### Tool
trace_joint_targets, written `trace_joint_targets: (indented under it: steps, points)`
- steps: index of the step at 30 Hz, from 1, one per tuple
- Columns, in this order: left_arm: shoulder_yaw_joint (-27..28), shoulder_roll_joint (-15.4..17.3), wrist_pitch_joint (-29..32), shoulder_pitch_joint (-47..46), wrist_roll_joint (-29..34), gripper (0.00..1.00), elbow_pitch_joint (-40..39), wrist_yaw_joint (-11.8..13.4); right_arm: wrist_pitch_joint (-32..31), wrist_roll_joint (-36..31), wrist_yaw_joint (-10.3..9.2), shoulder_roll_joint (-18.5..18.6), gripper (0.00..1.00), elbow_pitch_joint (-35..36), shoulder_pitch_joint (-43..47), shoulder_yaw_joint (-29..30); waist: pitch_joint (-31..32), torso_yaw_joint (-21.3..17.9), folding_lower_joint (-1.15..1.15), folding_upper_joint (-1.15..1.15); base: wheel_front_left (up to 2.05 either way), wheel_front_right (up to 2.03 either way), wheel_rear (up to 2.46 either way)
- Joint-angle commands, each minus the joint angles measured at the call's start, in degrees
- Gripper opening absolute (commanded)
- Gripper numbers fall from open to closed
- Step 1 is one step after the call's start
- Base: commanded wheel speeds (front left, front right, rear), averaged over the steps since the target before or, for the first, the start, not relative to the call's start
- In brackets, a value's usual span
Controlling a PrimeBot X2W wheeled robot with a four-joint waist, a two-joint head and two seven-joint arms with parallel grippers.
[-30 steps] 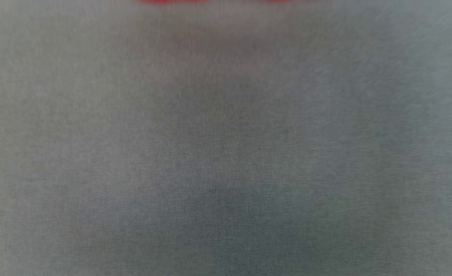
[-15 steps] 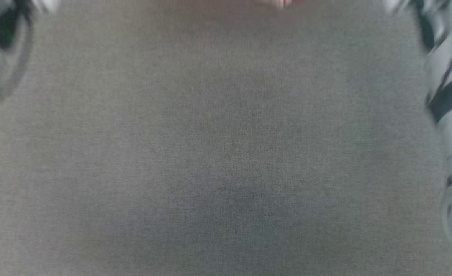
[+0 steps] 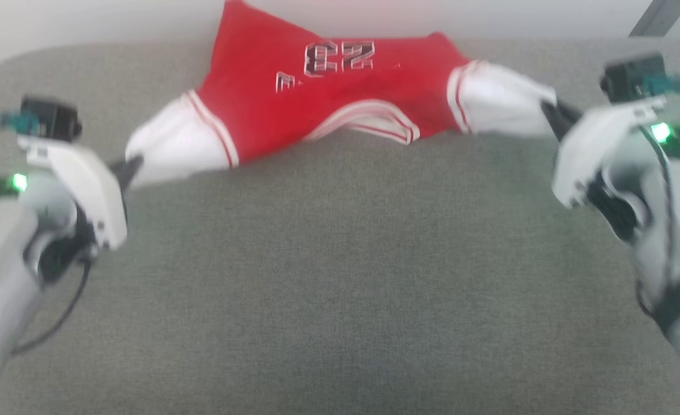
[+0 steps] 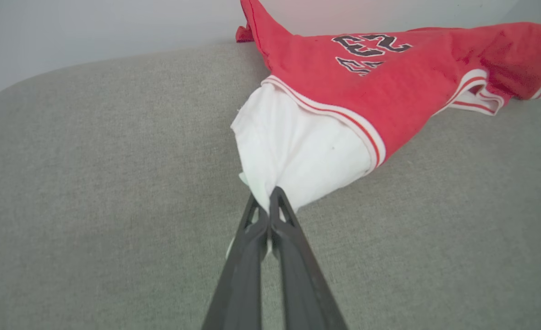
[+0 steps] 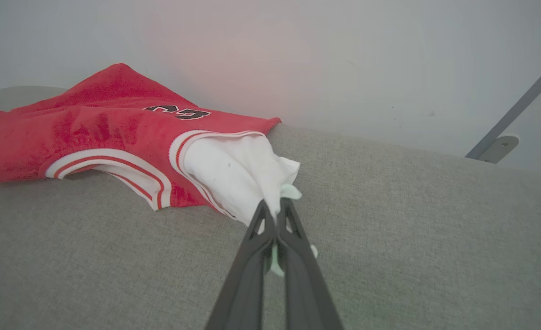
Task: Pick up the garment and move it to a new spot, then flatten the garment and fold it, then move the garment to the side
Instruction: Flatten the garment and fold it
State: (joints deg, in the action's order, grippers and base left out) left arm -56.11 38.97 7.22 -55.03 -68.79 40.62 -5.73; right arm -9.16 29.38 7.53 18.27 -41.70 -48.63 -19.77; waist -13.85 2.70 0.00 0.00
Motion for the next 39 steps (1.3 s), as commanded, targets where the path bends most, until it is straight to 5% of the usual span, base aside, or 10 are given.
trace_joint_targets:
  steps: [1,6,14,20,24,31,38,39]
  points:
    - [0.1,1.1,0.2,2.0,-1.2,0.0,-1.7,0.8,-1.6,1.7,-0.08,1.7,0.0,2.2,2.2,-0.7,1.5,-0.1,0.0,0.0,0.0,0.0,0.0]
    - [0.8,9.2,0.2,10.6,-3.3,0.0,-16.0,6.6,-10.5,9.8,-0.08,10.1,0.0,14.9,12.1,-3.1,3.4,0.1,0.0,0.0,0.0,0.0,0.0]
    - [2.5,22.4,0.7,23.4,-9.9,0.0,-41.8,20.0,-24.9,18.3,-0.09,19.7,0.0,32.4,26.3,-1.9,4.5,-0.1,0.0,0.0,0.0,0.0,0.0]
    - [2.6,29.5,-1.9,32.0,-14.4,0.0,-55.8,28.6,-32.8,22.4,-0.08,23.3,0.0,42.4,37.2,2.2,4.5,-0.3,0.0,0.0,0.0,0.0,0.0]
    - [2.0,32.2,-4.0,36.4,-16.2,0.0,-61.6,32.0,-37.0,23.4,-0.08,23.2,0.0,46.9,44.5,5.9,4.1,0.0,0.0,0.0,0.0,0.0,0.0]
    - [1.0,31.5,-7.5,39.6,-15.7,0.0,-62.2,32.6,-39.5,20.4,-0.08,19.1,0.0,50.4,52.4,10.6,3.1,0.5,0.0,0.0,0.0,0.0,0.0]
    - [0.0,26.5,-8.9,38.0,-13.2,0.0,-57.0,29.7,-36.4,11.4,-0.08,13.5,0.02,47.3,51.7,9.9,2.6,0.3,0.0,0.0,0.0,0.0,0.0]
    - [-0.5,25.2,-8.7,37.1,-12.0,0.0,-55.8,28.6,-35.4,8.9,-0.09,12.7,0.55,45.6,50.8,9.4,2.7,0.2,0.0,0.0,0.0,0.0,0.0]
